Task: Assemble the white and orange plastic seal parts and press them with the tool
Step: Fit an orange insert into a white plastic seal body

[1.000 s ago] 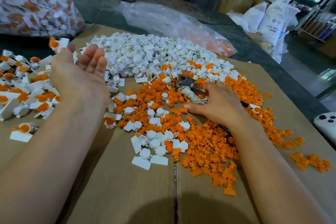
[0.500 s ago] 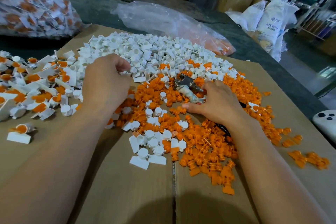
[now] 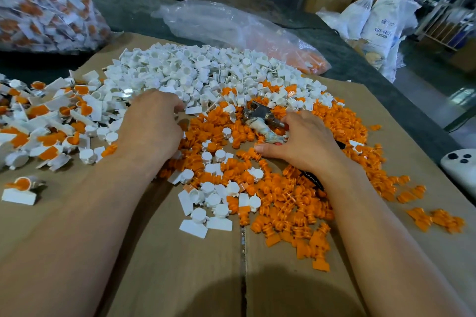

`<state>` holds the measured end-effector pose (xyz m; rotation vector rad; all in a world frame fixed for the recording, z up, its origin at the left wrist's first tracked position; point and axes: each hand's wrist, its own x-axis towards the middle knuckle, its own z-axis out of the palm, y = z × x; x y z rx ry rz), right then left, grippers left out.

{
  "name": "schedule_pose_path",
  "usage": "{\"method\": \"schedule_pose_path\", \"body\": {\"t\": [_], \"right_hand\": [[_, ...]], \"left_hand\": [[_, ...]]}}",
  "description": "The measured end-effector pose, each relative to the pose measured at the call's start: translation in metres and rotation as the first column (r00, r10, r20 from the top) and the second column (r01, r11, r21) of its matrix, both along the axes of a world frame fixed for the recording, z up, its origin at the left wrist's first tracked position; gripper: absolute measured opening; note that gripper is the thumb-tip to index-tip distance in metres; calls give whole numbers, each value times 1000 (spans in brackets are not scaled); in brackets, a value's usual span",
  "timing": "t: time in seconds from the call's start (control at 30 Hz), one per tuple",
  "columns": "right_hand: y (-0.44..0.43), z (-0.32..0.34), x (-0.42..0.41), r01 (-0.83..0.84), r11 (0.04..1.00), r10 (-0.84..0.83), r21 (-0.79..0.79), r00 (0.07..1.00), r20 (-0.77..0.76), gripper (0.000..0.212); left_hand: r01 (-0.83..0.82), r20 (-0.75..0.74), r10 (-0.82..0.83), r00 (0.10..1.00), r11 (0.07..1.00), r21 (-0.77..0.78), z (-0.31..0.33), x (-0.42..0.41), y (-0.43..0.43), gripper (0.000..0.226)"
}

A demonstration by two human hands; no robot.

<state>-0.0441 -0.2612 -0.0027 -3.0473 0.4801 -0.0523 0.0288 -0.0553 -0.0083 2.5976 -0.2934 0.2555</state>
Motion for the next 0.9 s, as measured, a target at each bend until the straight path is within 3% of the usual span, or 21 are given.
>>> {"method": "schedule_pose_path", "body": {"t": [0.4,0.53,0.6,0.7,0.77,0.9], "right_hand": [[2,5,-2,14,999,-17,36,998,67,82],[8,11,-4,-54,995,28,84,958,284,60],[15,17,-6,-207,968,128,144,896,425,42],[30,16,-7,-421,900,354,113,856,377,30],[37,11,-5,-484,872,443,74,843,305,31],[38,6,-1,-488,872,466,44,855,228,26]], "left_hand": [[43,68,-29,997,976,-212,-4,0,1,40],[92,132,-44,990,920,-381,5,-5,-1,26],[110,33,-111,993,828,-549,10,-8,-1,26],[57,-170,-326,930,583,-810,16,-14,-2,29],[2,-239,-460,855,464,-886,18,-16,-4,28],[-33,-246,-568,785,359,-933,19,-19,-7,26]]}}
